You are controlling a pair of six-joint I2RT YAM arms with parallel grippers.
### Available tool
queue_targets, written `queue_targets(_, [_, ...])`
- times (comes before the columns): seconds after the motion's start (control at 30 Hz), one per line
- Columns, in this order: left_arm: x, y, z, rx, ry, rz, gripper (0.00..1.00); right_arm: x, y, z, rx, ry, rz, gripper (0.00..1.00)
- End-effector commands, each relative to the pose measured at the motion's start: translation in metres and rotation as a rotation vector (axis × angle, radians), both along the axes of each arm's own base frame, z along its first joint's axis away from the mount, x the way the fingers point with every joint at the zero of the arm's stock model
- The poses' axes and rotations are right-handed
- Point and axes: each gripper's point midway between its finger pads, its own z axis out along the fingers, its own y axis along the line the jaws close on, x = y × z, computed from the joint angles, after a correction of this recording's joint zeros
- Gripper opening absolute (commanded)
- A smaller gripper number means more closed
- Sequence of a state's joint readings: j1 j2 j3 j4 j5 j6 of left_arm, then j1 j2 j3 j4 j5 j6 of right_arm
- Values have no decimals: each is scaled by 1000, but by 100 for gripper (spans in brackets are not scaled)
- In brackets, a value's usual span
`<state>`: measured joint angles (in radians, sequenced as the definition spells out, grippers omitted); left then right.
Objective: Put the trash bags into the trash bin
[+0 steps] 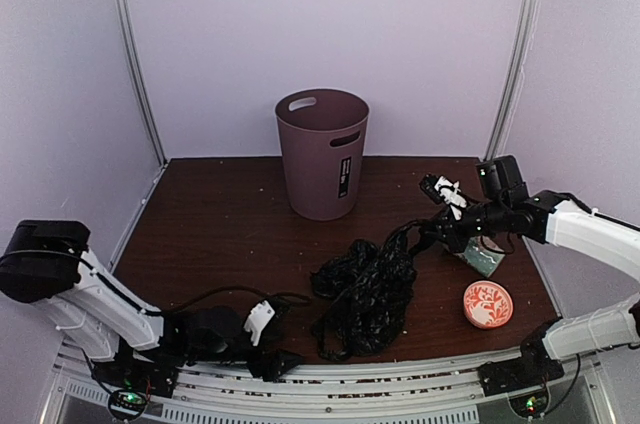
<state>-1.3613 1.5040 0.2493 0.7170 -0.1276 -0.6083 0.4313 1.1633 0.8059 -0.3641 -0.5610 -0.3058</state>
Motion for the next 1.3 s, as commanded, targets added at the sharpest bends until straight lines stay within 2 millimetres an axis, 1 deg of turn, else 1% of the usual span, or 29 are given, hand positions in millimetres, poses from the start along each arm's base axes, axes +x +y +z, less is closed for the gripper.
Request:
queue_targets(0.0, [2, -48, 37, -188, -33, -47, 81, -2, 1, 5, 34, -9, 7, 0])
queue_targets(0.07, [10, -48, 30, -168, -54, -4, 81, -3, 3, 5, 41, 2, 13, 0])
queue_targets(0.13, [14, -50, 31, -180, -77, 2, 81, -5, 4, 3, 44, 11, 21, 0])
queue_targets(0.23, [11, -66, 31, -183, -113, -51, 76, -4, 4, 2, 44, 16, 22, 0])
queue_targets(0.33, [11, -76, 29, -174, -134, -75, 61, -3, 5, 3, 45, 15, 20, 0])
queue_targets(0.43, [12, -78, 25, -141, -119, -83, 47, -3, 5, 6, 51, 15, 16, 0])
queue_targets(0.53, [5, -77, 21, -96, -66, -122, 26, -1, 5, 11, 60, 13, 8, 0])
queue_targets(0.6, [3, -74, 27, -61, -42, -128, 15, 5, 3, 20, 55, 5, -16, 0])
queue_targets(0.63, [6, -72, 36, -37, -51, -122, 10, 11, 2, 27, 50, -2, -36, 0])
queue_targets(0.67, [13, -69, 48, -4, -79, -107, 5, 18, 1, 40, 51, -10, -58, 0])
queue_targets(0.7, [29, -63, 66, 30, -130, -45, 0, 28, 0, 56, 55, -18, -88, 0])
queue_targets(0.73, [49, -53, 88, 58, -172, 26, 0, 41, -2, 78, 68, -36, -123, 0])
queue_targets(0.77, [71, -43, 116, 60, -195, 102, 0, 56, -3, 108, 88, -71, -164, 0])
queue_targets(0.8, [96, -30, 148, 37, -207, 178, 0, 71, -5, 140, 108, -111, -213, 0])
queue_targets(0.83, [119, -16, 181, 4, -224, 252, 0, 84, -6, 180, 146, -166, -250, 0])
queue_targets(0.87, [139, -3, 222, -35, -270, 325, 0, 91, -5, 220, 200, -217, -259, 0])
queue_targets(0.9, [150, 6, 266, -65, -356, 371, 0, 90, -2, 257, 268, -257, -238, 0])
queue_targets(0.93, [150, 9, 307, -90, -455, 368, 0, 84, 0, 290, 322, -309, -213, 0])
queue_targets(0.97, [142, 8, 344, -149, -515, 344, 0, 71, 4, 319, 391, -367, -163, 0])
queue_targets(1.0, [129, 4, 370, -209, -566, 295, 0, 52, 5, 339, 453, -428, -115, 0])
queue_targets(1.03, [115, 0, 383, -256, -593, 253, 0, 31, 6, 348, 499, -487, -63, 0])
queue_targets(1.07, [105, -4, 379, -268, -586, 227, 0, 13, 10, 343, 506, -508, -14, 0])
queue_targets(1.1, [99, -10, 359, -249, -552, 199, 0, 8, 19, 318, 462, -456, 26, 0])
queue_targets(1.13, [96, -16, 326, -202, -498, 166, 0, 8, 30, 280, 395, -383, 60, 0])
queue_targets(1.17, [94, -19, 266, -103, -421, 143, 0, 6, 38, 229, 312, -300, 89, 0])
queue_targets(1.2, [90, -17, 223, -46, -349, 137, 0, 2, 43, 176, 219, -234, 110, 0])
queue_targets(1.23, [82, -15, 187, -16, -291, 117, 0, -9, 44, 114, 116, -143, 136, 0])
queue_targets(1.27, [70, -14, 164, -4, -249, 92, 0, -22, 44, 77, 41, -99, 175, 0])
